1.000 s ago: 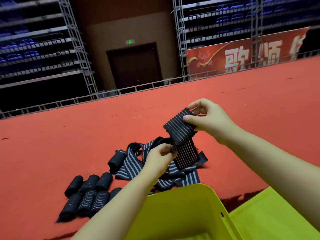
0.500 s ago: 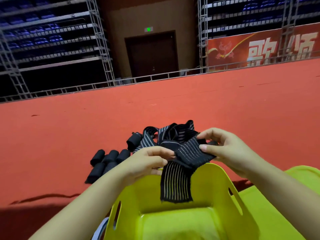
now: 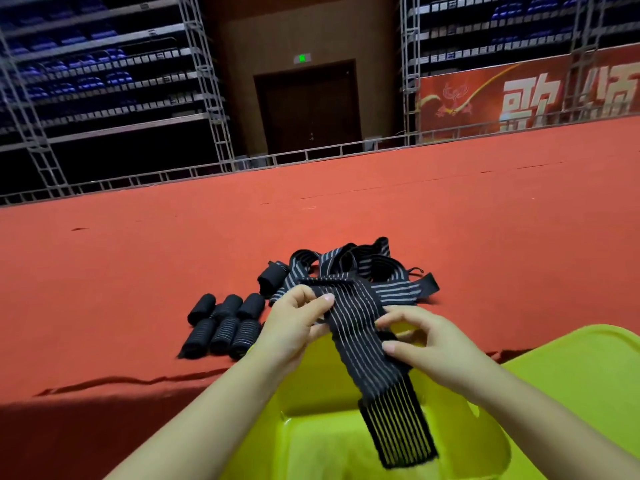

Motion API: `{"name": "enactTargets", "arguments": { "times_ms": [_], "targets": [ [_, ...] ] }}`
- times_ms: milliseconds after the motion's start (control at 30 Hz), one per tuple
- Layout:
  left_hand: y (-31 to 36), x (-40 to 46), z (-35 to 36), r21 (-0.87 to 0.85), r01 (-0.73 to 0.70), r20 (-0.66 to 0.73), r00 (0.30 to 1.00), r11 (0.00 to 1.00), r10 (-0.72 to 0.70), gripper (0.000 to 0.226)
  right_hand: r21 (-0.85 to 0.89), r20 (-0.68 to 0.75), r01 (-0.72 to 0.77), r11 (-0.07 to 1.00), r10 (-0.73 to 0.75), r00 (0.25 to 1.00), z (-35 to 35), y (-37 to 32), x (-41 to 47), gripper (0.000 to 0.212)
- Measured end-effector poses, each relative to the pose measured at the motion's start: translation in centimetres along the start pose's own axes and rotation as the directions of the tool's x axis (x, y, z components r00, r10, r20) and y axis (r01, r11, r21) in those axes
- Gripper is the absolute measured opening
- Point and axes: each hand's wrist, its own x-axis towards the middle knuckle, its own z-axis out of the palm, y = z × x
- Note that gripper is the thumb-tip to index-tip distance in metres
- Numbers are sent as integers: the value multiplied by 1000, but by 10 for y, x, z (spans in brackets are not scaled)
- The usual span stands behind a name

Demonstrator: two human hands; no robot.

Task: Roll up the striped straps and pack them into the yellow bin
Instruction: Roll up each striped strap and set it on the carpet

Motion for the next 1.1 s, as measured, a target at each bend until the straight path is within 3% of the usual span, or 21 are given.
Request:
{"name": "enactTargets", "arguments": {
  "times_ms": [100, 200, 300, 433, 500, 600, 867, 1100],
  "targets": [
    [1, -7, 10, 276, -123, -87, 985, 953, 152, 23, -60, -179, 40, 997, -50, 983, -1, -4, 3, 19],
    [0, -16, 21, 440, -229, 3, 967, 868, 253, 16, -10, -216, 92, 996, -92, 972, 2, -13, 5, 25],
    [1, -23, 28, 446, -270, 66, 961, 853, 270, 14, -192, -155, 181, 965, -212, 965, 5, -18, 6, 36],
    [1, -24, 27, 415, -320, 168, 947, 852, 275, 17, -323, -266, 218, 921, -309, 913, 3, -13, 10, 13],
    [1, -25, 24, 409, -325, 182, 945, 853, 273, 25, -304, -263, 244, 921, -327, 908, 1, -13, 11, 5],
    [0, -24, 19, 413, -320, 197, 946, 853, 259, 29, -280, -221, 276, 920, -341, 913, 0, -14, 13, 12],
    [-16, -17, 2, 475, -222, 182, 972, 852, 151, 36, -53, -331, 174, 983, -182, 926, -7, -14, 25, 15],
    [-16, 0, -15, 535, -104, 219, 975, 839, -19, 12, 10, -263, 99, 995, -93, 960, -7, -5, 38, 15]
  ]
}}
